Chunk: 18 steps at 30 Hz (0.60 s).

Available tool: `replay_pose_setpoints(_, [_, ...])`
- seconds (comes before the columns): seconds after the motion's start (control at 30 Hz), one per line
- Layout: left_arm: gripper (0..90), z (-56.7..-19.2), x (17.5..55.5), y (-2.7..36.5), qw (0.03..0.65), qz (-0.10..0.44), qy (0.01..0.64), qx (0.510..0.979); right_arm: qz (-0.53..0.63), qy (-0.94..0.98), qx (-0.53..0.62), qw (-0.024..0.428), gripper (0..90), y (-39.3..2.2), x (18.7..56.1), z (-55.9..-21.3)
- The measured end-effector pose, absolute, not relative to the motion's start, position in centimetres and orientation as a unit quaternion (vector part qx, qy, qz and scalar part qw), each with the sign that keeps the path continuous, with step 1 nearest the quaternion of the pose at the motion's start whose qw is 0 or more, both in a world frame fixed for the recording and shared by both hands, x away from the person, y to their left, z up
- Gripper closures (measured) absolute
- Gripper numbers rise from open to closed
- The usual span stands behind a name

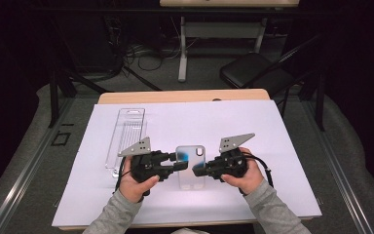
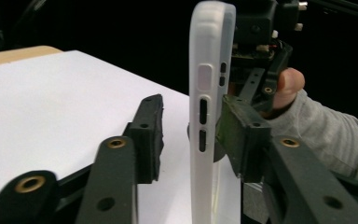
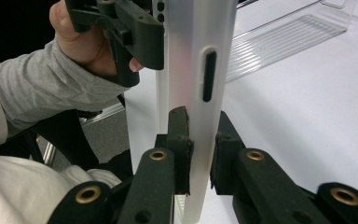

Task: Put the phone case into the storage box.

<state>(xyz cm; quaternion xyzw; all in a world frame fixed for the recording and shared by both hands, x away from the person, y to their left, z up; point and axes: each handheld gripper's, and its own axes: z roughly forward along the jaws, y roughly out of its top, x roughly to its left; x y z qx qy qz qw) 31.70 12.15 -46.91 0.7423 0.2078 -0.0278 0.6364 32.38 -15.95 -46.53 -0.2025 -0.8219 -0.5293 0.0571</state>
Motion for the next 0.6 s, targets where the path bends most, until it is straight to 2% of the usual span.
replay_pose_setpoints(0.37, [47.6,-46.73,31.76,12.42,0.639,-0.003,0.232,0.734,-0.528,-0.821,-0.214,0.038,81.2,-16.16,32.50,-46.59])
replay_pose_setpoints(0.6, [44.5,-46.57,31.74,12.54,0.638,0.010,0.243,0.730,-0.525,-0.821,-0.222,0.030,81.2,-16.28,32.59,-46.74])
